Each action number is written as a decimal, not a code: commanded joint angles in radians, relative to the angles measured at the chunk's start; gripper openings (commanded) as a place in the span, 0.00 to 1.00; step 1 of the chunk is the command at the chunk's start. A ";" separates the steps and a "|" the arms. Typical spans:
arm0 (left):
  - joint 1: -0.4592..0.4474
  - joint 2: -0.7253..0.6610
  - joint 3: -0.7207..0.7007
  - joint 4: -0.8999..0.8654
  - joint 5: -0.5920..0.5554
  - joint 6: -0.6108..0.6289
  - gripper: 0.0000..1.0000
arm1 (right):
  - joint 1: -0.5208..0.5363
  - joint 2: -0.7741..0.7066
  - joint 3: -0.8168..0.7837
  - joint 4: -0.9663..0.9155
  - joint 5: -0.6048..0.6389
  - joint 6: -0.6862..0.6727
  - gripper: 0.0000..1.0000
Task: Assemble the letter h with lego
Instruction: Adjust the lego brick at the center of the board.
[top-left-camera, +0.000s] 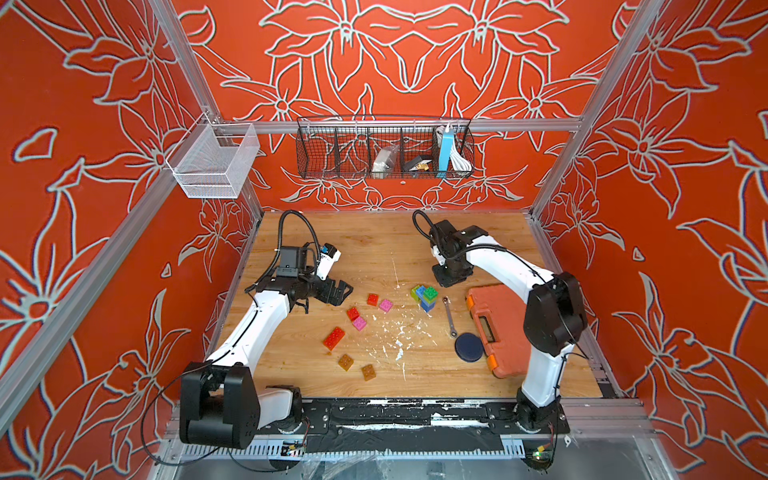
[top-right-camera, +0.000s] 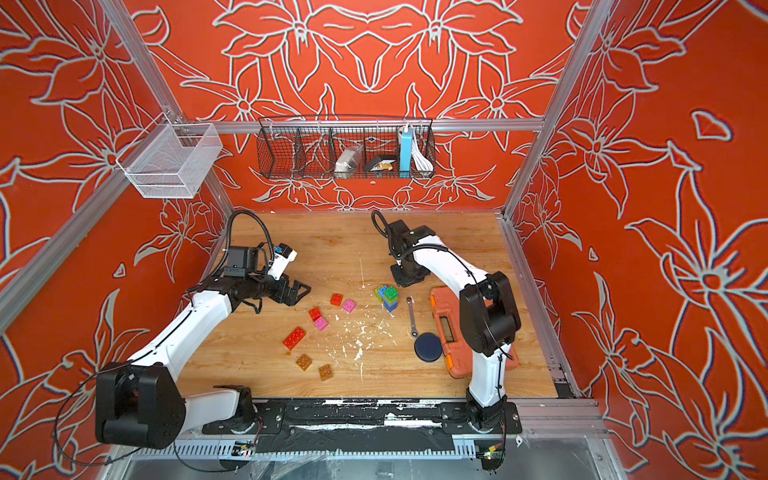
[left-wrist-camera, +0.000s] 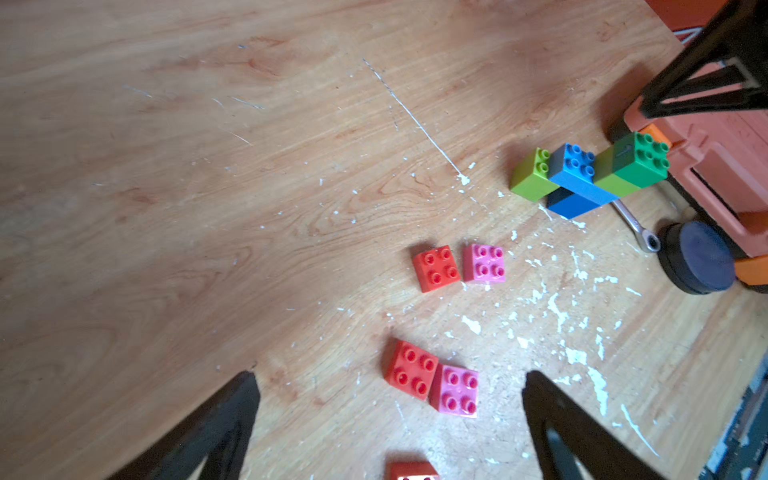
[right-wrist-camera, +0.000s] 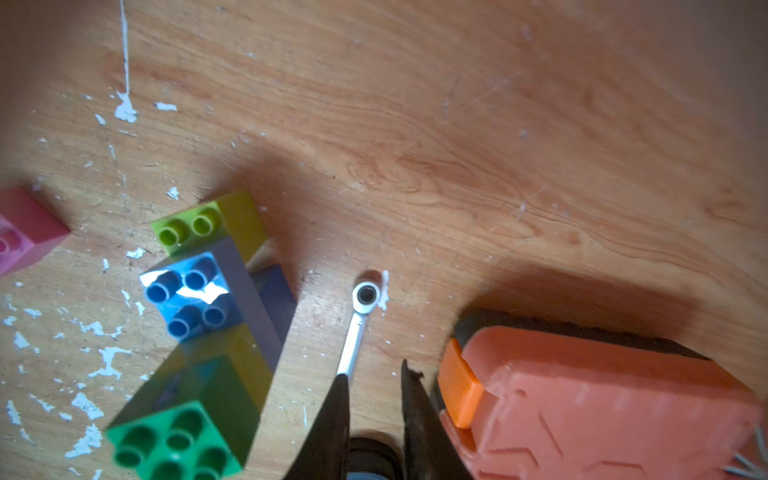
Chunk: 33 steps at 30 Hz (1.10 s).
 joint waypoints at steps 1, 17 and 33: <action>-0.026 0.016 0.038 -0.063 0.025 -0.088 1.00 | 0.049 0.039 0.029 0.010 -0.061 0.052 0.24; -0.340 0.160 0.197 -0.215 0.052 -0.262 0.99 | 0.081 -0.220 -0.244 0.180 -0.178 0.215 0.31; -0.211 0.317 0.257 -0.213 -0.130 -0.279 1.00 | 0.178 -0.241 -0.273 0.386 -0.184 -0.475 0.80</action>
